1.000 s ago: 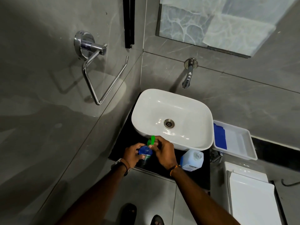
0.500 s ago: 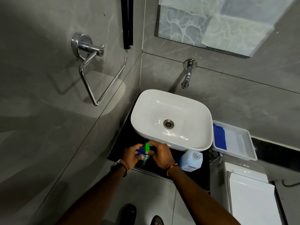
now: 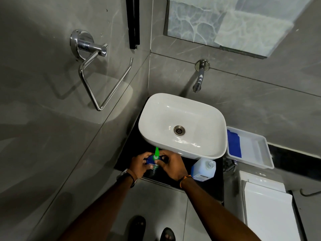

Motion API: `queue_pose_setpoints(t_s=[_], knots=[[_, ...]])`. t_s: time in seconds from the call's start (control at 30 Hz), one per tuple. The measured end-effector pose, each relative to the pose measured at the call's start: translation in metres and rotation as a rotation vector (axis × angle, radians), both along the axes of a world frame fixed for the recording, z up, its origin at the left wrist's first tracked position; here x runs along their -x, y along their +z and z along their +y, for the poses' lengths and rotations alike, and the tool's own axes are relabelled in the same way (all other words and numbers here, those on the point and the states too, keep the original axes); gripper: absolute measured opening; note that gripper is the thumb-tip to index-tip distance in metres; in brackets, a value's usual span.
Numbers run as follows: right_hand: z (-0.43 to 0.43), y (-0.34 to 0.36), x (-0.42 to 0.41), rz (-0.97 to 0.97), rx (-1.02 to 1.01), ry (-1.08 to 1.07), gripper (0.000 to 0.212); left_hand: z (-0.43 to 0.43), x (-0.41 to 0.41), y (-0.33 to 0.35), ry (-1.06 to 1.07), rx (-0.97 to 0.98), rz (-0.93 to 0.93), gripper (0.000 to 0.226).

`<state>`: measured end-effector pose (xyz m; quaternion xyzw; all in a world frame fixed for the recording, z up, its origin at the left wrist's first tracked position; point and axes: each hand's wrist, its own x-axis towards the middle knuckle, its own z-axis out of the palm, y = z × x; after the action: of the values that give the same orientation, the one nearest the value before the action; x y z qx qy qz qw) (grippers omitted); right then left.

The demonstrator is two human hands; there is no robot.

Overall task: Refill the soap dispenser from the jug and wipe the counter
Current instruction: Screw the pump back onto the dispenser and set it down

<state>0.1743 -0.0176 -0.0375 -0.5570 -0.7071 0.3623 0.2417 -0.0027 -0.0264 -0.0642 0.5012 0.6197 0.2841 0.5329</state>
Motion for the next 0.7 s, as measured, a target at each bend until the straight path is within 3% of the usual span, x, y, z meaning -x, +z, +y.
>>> queue_pose_setpoints(t_s=[0.1,0.17,0.33,0.47,0.63,0.7], knots=[[0.0053,0.0037,0.0028,-0.082,0.035,-0.080,0.044,-0.0008,0.0006,-0.0011,0.009,-0.013,-0.005,0.056],[0.0071,0.0032,0.0035,-0.012,0.069,-0.039,0.048,-0.0008,0.0016,-0.0016,0.011,-0.002,-0.011,0.057],[0.0068,0.0005,0.0044,-0.012,0.057,0.013,0.030,0.0012,0.0015,-0.0009,0.006,0.013,-0.023,0.058],[0.0060,-0.0009,0.0048,0.039,0.078,-0.003,0.048,0.0009,0.0019,-0.0032,0.015,0.006,-0.021,0.057],[0.0079,-0.0047,0.0043,0.011,0.057,0.035,0.030,0.0010,0.0012,-0.0027,0.010,0.005,-0.015,0.059],[0.0080,-0.0056,0.0071,-0.041,0.048,-0.004,0.034,0.0007,0.0016,-0.0028,0.006,0.003,-0.006,0.059]])
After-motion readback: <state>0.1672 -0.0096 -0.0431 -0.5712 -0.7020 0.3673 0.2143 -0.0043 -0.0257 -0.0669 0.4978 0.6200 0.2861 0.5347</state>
